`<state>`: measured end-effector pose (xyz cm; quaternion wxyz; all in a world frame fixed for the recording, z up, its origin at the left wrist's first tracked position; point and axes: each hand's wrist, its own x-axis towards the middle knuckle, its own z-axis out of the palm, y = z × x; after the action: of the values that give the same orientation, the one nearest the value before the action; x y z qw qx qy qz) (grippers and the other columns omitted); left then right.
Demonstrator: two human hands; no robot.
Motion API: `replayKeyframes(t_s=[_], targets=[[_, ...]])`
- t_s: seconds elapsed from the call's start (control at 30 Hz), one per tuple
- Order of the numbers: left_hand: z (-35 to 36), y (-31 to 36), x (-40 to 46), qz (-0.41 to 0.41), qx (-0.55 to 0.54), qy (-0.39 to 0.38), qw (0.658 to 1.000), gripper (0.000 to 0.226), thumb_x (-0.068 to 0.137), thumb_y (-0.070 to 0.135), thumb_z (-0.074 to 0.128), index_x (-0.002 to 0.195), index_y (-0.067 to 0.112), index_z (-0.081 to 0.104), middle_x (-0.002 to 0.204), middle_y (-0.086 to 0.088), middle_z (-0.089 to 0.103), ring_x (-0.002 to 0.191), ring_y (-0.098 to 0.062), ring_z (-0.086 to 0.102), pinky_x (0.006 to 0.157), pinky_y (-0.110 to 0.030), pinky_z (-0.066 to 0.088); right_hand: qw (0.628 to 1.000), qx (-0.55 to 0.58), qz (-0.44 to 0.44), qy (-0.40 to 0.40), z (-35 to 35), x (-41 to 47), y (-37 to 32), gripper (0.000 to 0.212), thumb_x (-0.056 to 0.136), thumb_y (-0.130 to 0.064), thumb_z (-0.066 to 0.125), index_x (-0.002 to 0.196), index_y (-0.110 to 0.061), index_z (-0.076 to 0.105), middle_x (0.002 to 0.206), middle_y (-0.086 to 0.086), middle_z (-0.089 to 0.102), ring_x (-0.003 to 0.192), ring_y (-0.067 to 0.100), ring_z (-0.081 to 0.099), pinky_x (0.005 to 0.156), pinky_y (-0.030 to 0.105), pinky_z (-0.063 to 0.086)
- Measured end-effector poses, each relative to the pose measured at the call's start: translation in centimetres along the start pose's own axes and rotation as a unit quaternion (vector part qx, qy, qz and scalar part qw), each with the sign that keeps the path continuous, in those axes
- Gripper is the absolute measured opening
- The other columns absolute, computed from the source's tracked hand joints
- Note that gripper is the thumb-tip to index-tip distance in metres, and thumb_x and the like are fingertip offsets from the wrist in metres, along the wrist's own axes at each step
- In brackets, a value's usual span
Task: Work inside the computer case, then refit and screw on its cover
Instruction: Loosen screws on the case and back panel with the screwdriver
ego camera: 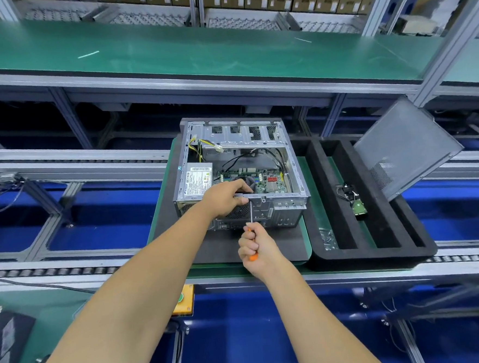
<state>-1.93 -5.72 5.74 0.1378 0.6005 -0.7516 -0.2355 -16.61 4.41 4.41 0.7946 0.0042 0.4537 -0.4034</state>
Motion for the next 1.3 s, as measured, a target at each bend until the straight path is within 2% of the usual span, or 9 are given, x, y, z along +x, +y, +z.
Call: replayKeyframes(t_s=[0.1, 0.23, 0.43, 0.53, 0.6, 0.67, 0.83, 1.13, 1.3], targets=[[-0.1, 0.0, 0.0, 0.003, -0.003, -0.004, 1.000, 0.028, 0.099, 0.036, 0.064, 0.126, 0.033, 0.060, 0.132, 0.009, 0.065, 0.121, -0.017, 0.059, 0.096, -0.041, 0.049, 1.000, -0.017, -0.005, 0.003, 0.1, 0.1, 0.3, 0.021, 0.098, -0.013, 0.057, 0.079, -0.015, 0.050, 0.054, -0.006, 0.044, 0.037, 0.007, 0.028, 0.033, 0.017, 0.024], [-0.2, -0.1, -0.2, 0.013, -0.003, 0.000, 1.000, 0.029, 0.098, 0.036, 0.065, 0.127, 0.032, 0.061, 0.134, 0.009, 0.064, 0.123, -0.017, 0.058, 0.095, -0.040, 0.049, 0.974, -0.155, -0.090, 0.136, 1.2, -0.3, 0.7, 0.016, 0.090, -0.013, 0.061, 0.074, -0.010, 0.059, 0.053, 0.000, 0.062, 0.036, 0.012, 0.044, 0.041, 0.020, 0.033], [-0.1, -0.1, -0.1, 0.003, -0.001, 0.001, 1.000, 0.027, 0.098, 0.036, 0.065, 0.124, 0.034, 0.061, 0.132, 0.010, 0.065, 0.121, -0.017, 0.059, 0.094, -0.040, 0.050, 0.780, -0.488, -0.259, 0.293, 1.9, 0.1, 1.6, 0.009, 0.095, -0.030, 0.052, 0.092, -0.026, 0.059, 0.085, -0.003, 0.070, 0.083, 0.026, 0.065, 0.072, 0.035, 0.048], [-0.1, -0.1, -0.2, 0.007, -0.001, 0.002, 1.000, 0.028, 0.098, 0.036, 0.065, 0.125, 0.034, 0.060, 0.133, 0.010, 0.065, 0.122, -0.017, 0.059, 0.094, -0.040, 0.050, 0.856, -0.404, -0.244, 0.211, 1.8, 1.0, 1.7, 0.015, 0.098, -0.015, 0.046, 0.084, -0.014, 0.052, 0.069, 0.004, 0.057, 0.058, 0.025, 0.049, 0.054, 0.033, 0.041], [-0.2, -0.2, -0.3, 0.015, -0.001, -0.001, 1.000, 0.029, 0.098, 0.036, 0.064, 0.127, 0.034, 0.059, 0.136, 0.010, 0.063, 0.124, -0.017, 0.059, 0.096, -0.041, 0.050, 0.959, -0.227, -0.136, 0.100, 1.5, 1.1, 0.8, 0.028, 0.099, -0.007, 0.044, 0.072, -0.013, 0.045, 0.053, 0.001, 0.037, 0.041, 0.016, 0.027, 0.041, 0.024, 0.026], [-0.2, -0.1, -0.2, 0.021, -0.005, -0.005, 1.000, 0.030, 0.099, 0.035, 0.064, 0.128, 0.033, 0.059, 0.137, 0.010, 0.063, 0.125, -0.016, 0.058, 0.097, -0.041, 0.049, 0.995, -0.094, -0.016, -0.013, 0.6, 0.8, -0.3, 0.037, 0.101, -0.011, 0.046, 0.066, -0.019, 0.037, 0.048, -0.005, 0.027, 0.034, 0.010, 0.019, 0.035, 0.023, 0.020], [-0.5, -0.1, 0.0, 0.015, -0.015, -0.028, 0.999, 0.030, 0.099, 0.035, 0.063, 0.129, 0.033, 0.058, 0.139, 0.009, 0.061, 0.126, -0.017, 0.057, 0.100, -0.043, 0.048, 0.990, -0.094, 0.041, -0.092, -0.9, 0.3, -1.5, 0.046, 0.103, -0.018, 0.045, 0.057, -0.020, 0.037, 0.046, -0.008, 0.025, 0.033, 0.009, 0.019, 0.036, 0.020, 0.020], [-0.9, 0.4, 0.0, 0.009, -0.008, -0.067, 0.998, 0.034, 0.100, 0.027, 0.063, 0.131, 0.030, 0.052, 0.139, 0.004, 0.058, 0.128, -0.021, 0.054, 0.100, -0.046, 0.047, 0.990, -0.140, -0.004, -0.015, 0.2, -0.3, -1.1, 0.033, 0.095, -0.009, 0.045, 0.065, -0.019, 0.034, 0.053, -0.005, 0.029, 0.040, 0.010, 0.020, 0.038, 0.023, 0.021], [-0.5, 0.4, -0.8, 0.084, 0.024, -0.017, 0.996, 0.047, 0.095, 0.019, 0.069, 0.124, 0.049, 0.048, 0.127, 0.021, 0.062, 0.107, -0.004, 0.054, 0.062, -0.029, 0.038, 0.989, -0.141, -0.030, 0.026, 0.1, 0.0, -1.2, 0.024, 0.092, -0.006, 0.052, 0.072, -0.015, 0.042, 0.057, -0.003, 0.042, 0.040, 0.011, 0.023, 0.038, 0.024, 0.022]])
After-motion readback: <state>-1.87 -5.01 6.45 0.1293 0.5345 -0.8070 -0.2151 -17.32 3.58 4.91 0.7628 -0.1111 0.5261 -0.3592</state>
